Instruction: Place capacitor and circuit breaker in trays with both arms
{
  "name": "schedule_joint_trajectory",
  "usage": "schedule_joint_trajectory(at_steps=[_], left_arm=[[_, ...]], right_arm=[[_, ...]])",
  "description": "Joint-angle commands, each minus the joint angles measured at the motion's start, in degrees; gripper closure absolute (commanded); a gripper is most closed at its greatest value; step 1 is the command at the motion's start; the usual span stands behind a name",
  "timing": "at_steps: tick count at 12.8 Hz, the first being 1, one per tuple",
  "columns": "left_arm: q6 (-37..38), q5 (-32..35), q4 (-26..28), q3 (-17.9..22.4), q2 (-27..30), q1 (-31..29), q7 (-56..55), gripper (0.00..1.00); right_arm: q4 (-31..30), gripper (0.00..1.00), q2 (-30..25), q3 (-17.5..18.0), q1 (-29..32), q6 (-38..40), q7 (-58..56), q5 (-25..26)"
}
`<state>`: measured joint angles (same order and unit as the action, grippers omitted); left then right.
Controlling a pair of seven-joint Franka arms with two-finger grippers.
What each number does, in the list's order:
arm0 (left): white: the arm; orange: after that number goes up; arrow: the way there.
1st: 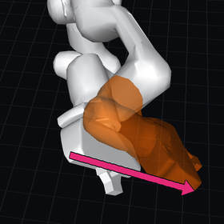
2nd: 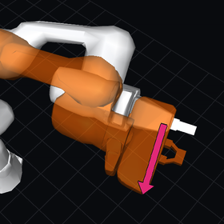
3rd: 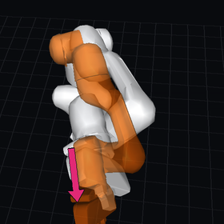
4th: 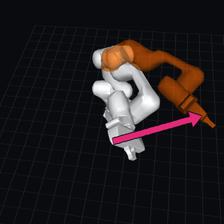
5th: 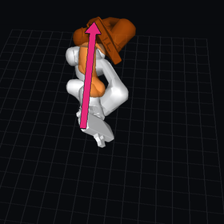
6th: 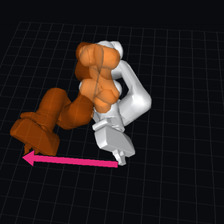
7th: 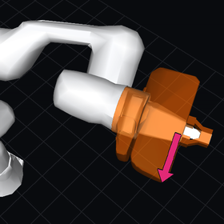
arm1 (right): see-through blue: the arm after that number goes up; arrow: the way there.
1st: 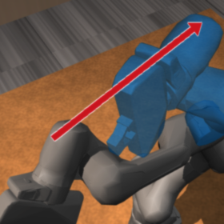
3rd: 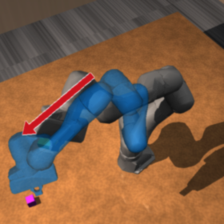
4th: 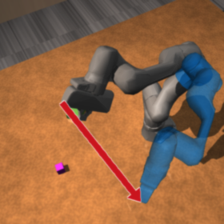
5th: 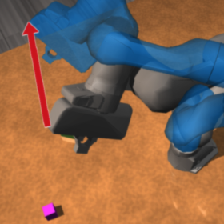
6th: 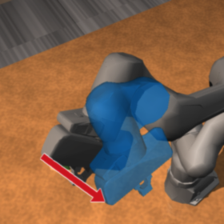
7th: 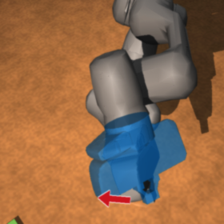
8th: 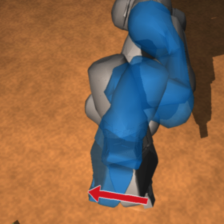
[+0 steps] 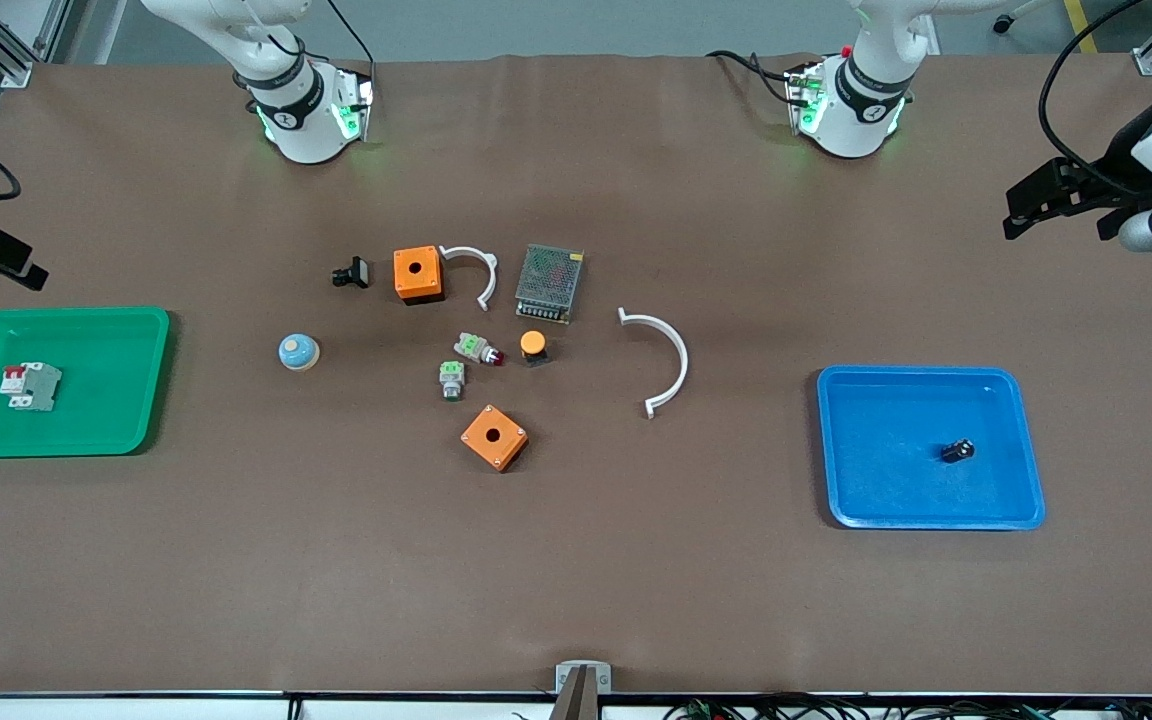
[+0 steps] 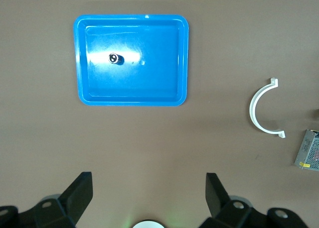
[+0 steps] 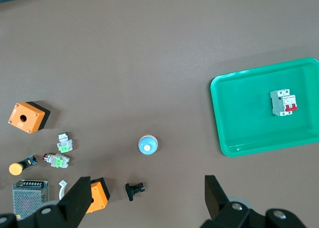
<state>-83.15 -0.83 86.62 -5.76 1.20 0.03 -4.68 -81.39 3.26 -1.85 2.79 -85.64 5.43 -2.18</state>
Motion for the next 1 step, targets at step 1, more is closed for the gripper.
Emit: schedule_joint_trajectory(at_steps=[1], left_arm=[[0.01,0.04,-0.58,0.05,0.29,0.05,-0.24,0.00]], right_arm=[[0.18,0.00,-0.62,0.62,0.38,-0.06,0.37,0.24]])
